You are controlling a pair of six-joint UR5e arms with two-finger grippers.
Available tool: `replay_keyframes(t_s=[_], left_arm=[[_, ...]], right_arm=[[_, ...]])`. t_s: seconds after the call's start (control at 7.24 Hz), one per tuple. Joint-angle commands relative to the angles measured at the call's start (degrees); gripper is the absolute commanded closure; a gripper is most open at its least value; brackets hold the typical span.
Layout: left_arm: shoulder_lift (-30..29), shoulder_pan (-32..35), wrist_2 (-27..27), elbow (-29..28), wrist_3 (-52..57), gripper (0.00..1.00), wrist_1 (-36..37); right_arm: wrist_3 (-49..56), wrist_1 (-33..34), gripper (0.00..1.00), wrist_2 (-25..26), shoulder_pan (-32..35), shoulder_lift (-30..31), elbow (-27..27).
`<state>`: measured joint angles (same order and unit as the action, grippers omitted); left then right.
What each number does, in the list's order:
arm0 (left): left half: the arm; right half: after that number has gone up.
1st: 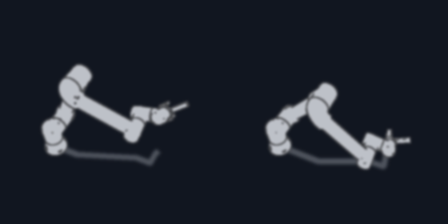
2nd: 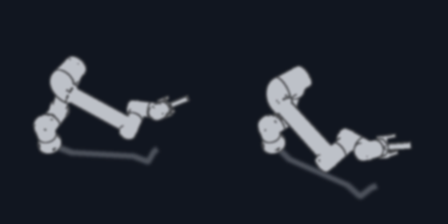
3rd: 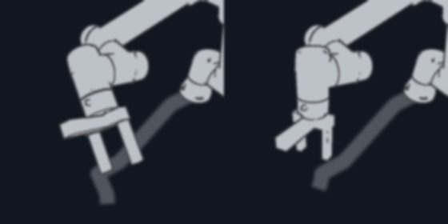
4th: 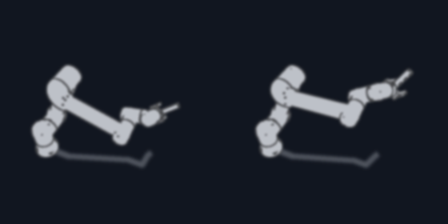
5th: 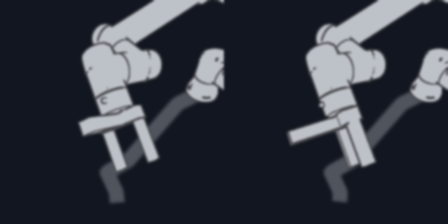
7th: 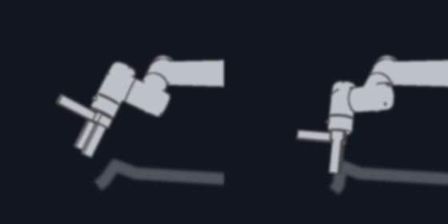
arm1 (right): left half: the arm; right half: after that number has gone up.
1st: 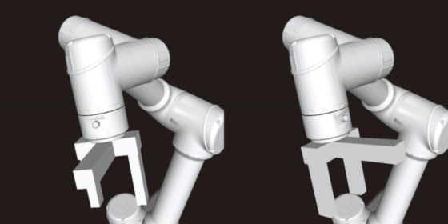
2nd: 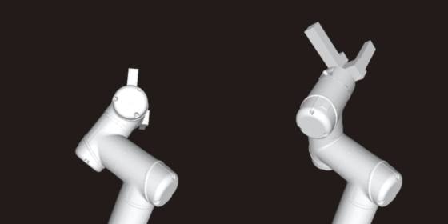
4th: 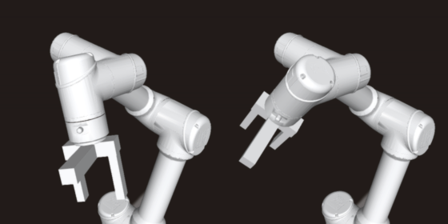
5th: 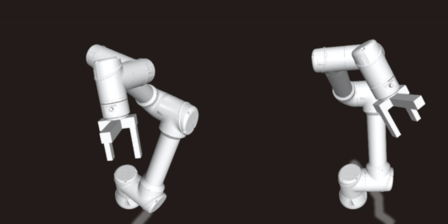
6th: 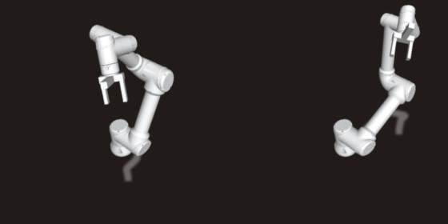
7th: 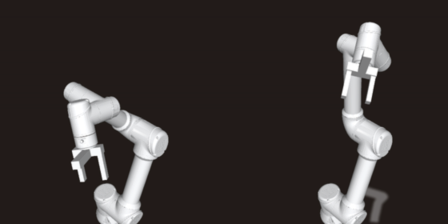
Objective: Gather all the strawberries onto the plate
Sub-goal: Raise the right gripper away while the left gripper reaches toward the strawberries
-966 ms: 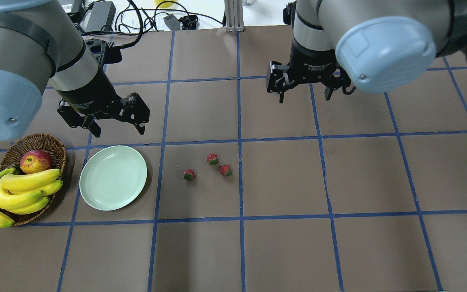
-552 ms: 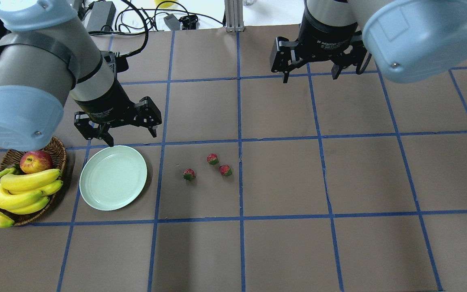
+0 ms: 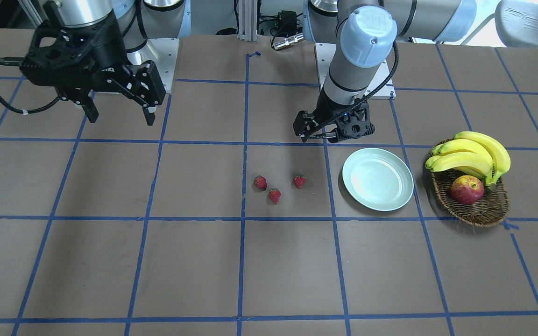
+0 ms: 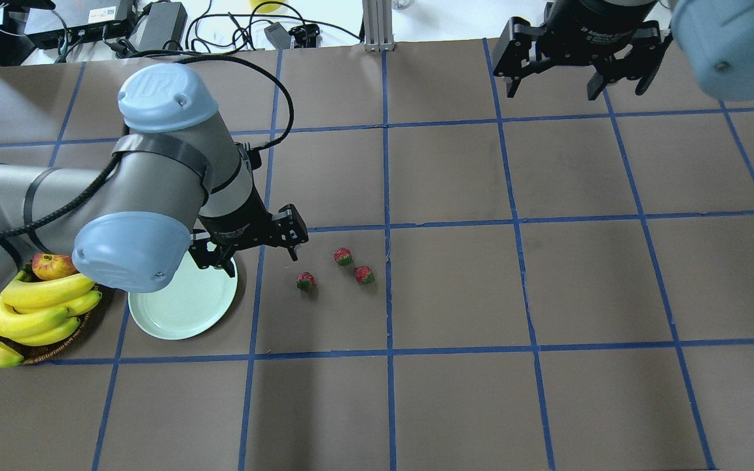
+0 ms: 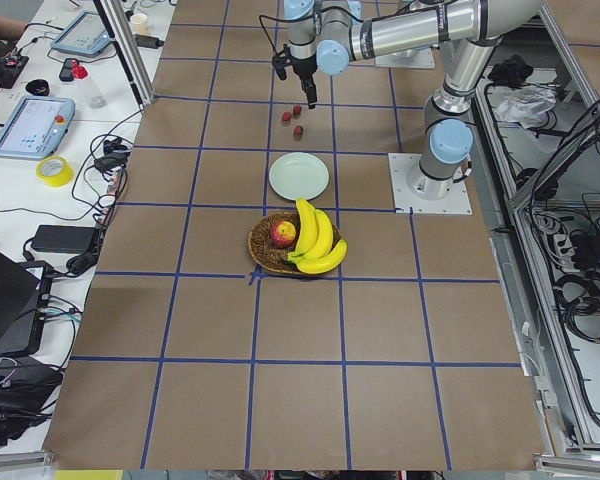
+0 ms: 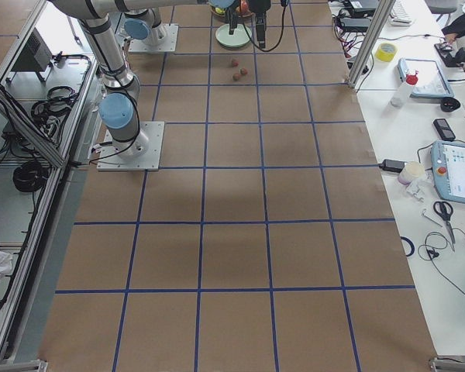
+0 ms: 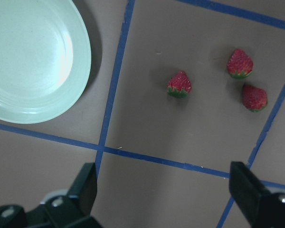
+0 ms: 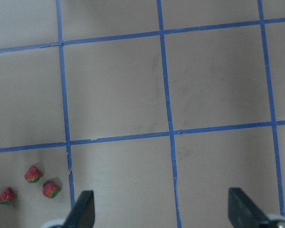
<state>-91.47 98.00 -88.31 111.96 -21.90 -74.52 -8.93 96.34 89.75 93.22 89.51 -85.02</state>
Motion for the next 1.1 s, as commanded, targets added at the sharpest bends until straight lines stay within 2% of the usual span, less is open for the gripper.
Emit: replay_keyframes(t_s=[0.0, 0.55, 0.69, 0.83, 0.97], left_arm=[[-2.6, 0.5, 0.2, 3.8, 0.5, 0.0, 4.4], [-10.3, 0.5, 4.3, 7.4, 1.3, 0.0, 16.4], [-11.7, 0.5, 4.3, 7.4, 4.5, 0.01, 17.8], [-13.1, 0.5, 4.4, 7.3, 5.3, 0.02, 18.8], [-14.1, 0.5, 5.9, 7.3, 5.3, 0.02, 19.8]], right_arm=[[0.8, 0.1, 0.0, -0.3, 1.0, 0.6, -1.5], [3.5, 0.3, 0.0, 0.7, 1.4, 0.7, -2.7], [3.5, 0.7, 0.0, 0.6, -0.1, 0.3, -2.1], [3.5, 0.0, 0.0, 0.6, -5.4, 0.3, -0.8], [3.1, -0.4, 0.0, -0.1, -7.5, 0.7, -0.9]])
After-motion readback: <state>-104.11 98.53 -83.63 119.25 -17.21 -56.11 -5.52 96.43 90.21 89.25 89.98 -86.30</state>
